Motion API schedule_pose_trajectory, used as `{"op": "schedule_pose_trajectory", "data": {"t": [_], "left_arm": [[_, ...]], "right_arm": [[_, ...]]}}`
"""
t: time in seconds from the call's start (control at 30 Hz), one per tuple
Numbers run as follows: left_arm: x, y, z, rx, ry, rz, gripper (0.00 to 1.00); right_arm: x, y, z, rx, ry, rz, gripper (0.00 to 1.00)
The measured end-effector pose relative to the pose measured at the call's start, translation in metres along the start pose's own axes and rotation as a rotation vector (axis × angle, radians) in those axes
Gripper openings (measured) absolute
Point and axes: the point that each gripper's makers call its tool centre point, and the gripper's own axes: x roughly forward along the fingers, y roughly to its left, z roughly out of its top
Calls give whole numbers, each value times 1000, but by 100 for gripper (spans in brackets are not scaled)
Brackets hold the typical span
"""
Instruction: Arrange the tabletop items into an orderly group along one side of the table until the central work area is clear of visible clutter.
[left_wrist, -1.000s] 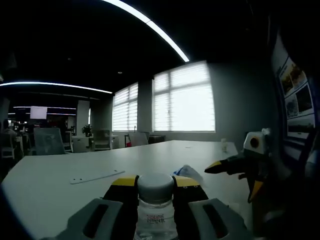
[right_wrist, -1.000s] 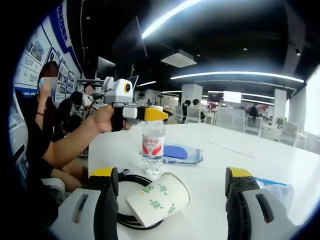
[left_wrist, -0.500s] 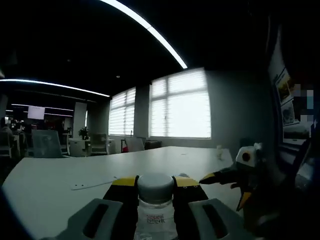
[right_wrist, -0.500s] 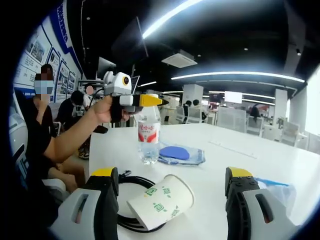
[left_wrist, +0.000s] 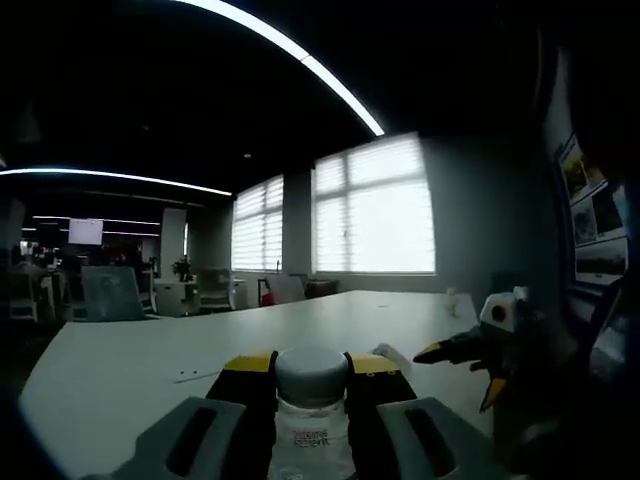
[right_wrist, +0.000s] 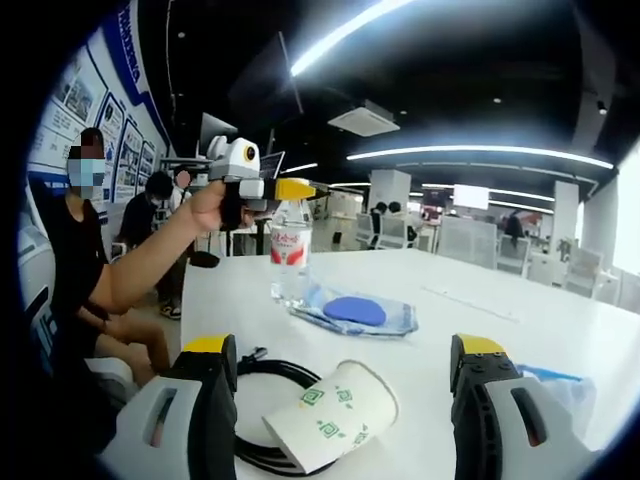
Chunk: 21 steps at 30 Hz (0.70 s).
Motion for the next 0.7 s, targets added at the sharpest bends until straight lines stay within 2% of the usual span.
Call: {"op": "schedule_pose_trajectory", "data": {"t": [0.37,0.53,0.7], "left_arm": [[-28,19,-6,-3,1,47,23],[-44,33,-11,-5,4,87,23],[-62,46,-16,-13,2,122,23]], "right_arm": [[9,8,-1,-6,21,18,88],[12,7,-3,5,39,-7,96],[13,9,-11,-12,76,-23,100]]}}
